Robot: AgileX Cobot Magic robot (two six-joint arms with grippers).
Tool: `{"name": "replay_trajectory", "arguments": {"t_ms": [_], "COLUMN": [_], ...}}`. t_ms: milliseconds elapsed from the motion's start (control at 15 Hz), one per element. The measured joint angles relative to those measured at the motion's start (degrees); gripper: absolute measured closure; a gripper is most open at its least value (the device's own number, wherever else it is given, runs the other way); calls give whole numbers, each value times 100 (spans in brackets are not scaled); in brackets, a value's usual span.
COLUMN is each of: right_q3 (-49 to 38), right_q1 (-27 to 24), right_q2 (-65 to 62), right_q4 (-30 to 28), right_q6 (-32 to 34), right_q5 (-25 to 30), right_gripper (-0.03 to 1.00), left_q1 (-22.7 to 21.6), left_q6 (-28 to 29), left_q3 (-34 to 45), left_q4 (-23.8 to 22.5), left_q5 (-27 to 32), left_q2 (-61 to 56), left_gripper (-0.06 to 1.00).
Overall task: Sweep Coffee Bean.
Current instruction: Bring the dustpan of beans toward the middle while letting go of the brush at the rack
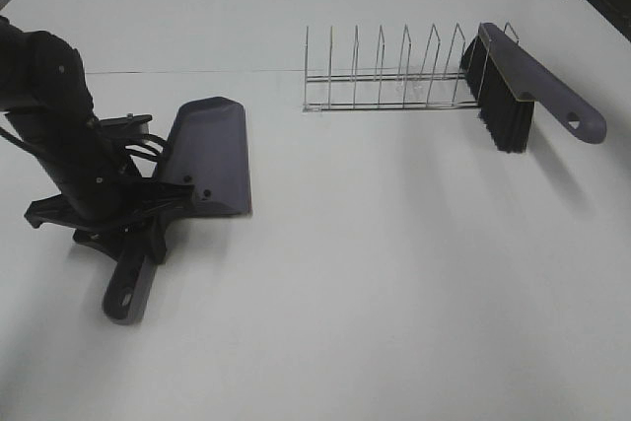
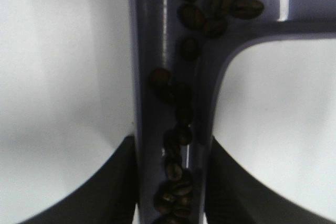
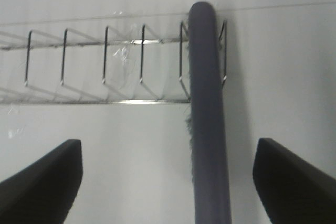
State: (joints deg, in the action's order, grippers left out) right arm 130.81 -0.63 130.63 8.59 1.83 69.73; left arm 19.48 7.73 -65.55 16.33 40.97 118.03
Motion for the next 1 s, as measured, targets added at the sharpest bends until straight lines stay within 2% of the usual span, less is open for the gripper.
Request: {"name": "replay_trajectory", "arguments": {"t_ms": [67,333,667,800,867,1000], "right_q3": [-286,-2538,-4853,-5512,-5827,-6520], "right_q1": [34,516,1261,1558,1702,1994], "right_q2": [-172,-1346,-2727,-3231,-3466,-4028], "right_q4": [0,-115,-29,29,57,69], "right_q6": [-69,-264,-264,-264,-258,-183], "right_q5": [0,11,-699,-796,-831,-968], "right_gripper": [23,23,23,23,23,23], "left_q1": [34,435,516,516,516,533], "left_q6": [0,92,115,115,115,115], "left_q3": [-29,-561,-1175,-1226,-1226,-1226], "left_q4": [6,40,143,149,160,223], "left_q5": [-6,-126,258,344,384,493], "left_q2": [11,275,636,659,665,665], "left_gripper": [63,63,63,63,61,46]}}
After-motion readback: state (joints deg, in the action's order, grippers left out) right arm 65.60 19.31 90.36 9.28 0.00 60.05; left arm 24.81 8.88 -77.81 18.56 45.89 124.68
